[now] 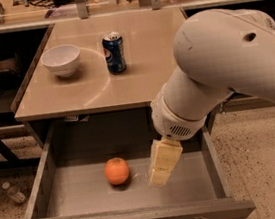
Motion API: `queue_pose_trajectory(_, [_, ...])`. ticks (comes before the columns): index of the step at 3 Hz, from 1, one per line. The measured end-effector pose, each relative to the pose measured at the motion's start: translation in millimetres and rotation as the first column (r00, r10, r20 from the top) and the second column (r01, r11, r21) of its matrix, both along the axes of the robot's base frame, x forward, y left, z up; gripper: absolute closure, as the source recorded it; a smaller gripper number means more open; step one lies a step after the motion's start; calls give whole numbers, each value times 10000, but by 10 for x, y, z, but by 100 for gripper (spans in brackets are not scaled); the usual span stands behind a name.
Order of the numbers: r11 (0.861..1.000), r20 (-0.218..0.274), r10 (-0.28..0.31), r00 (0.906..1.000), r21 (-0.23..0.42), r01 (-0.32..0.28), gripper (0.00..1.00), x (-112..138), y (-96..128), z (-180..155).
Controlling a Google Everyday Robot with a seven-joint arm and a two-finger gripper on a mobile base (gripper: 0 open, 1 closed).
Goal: Pick orange from top drawer and place on counter
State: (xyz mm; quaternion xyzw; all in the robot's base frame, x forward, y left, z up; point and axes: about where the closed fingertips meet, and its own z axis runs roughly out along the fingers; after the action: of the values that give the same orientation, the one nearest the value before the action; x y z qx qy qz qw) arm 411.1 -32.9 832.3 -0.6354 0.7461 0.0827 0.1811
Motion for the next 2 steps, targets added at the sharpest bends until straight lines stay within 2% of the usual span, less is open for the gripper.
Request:
queue_pose_trajectory(1, [9987, -218, -86, 9997, 505, 97, 0, 8, 93, -133])
queue_pose_trajectory(2, [9961, -440, -230, 9988, 840, 267, 0, 138, 305, -499])
